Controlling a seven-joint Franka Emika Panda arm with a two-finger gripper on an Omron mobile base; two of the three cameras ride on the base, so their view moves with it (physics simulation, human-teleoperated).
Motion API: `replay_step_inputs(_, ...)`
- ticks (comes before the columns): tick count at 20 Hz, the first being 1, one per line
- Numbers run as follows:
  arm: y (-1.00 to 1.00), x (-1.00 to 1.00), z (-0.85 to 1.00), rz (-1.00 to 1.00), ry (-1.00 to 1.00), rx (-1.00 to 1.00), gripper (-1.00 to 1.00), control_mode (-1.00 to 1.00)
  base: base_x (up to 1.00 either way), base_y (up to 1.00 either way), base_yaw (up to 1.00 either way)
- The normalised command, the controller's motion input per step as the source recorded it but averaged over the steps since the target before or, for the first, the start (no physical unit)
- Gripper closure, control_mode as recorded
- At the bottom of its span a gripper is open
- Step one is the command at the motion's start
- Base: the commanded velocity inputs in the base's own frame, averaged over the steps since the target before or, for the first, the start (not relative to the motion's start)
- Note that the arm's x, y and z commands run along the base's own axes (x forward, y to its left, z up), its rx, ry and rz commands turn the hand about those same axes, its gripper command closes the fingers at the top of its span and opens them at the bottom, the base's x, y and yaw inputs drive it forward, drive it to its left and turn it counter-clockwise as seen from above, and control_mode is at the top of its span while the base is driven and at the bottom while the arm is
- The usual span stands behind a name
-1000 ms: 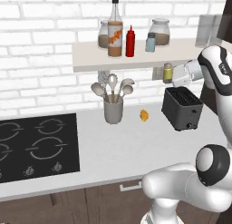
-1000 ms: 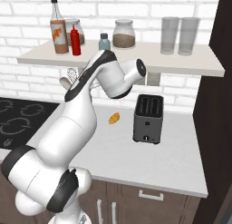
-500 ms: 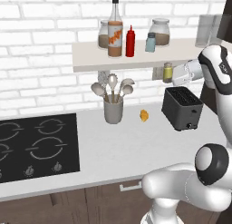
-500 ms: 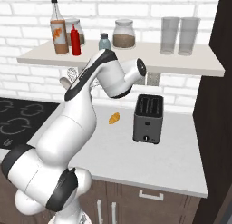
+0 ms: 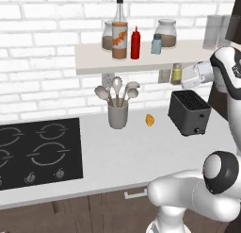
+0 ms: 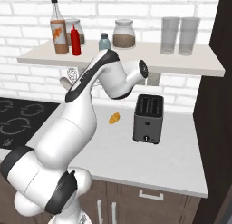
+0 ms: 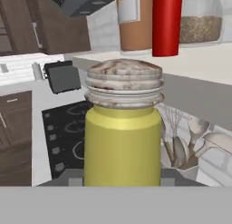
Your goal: Put the shaker and condiment bottle from the counter next to their counterparts in the cabinet.
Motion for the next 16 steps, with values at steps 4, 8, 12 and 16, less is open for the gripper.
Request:
replay_step_inputs(4,-0.17,-0.68,0.31,0.0,-0.22,0.0,1.0,-1.0,0.0,0.0,0.0)
replay_step_inputs(8,-0.13,-0.74,0.28,0.0,-0.22,0.0,1.0,-1.0,0.0,0.0,0.0)
replay_step_inputs(12,-0.04,-0.29,0.33,0.0,-0.13,0.0,1.0,-1.0,0.0,0.0,0.0)
replay_step_inputs(16,0.0,0.03,0.33,0.0,-0.04,0.0,1.0,-1.0,0.0,0.0,0.0)
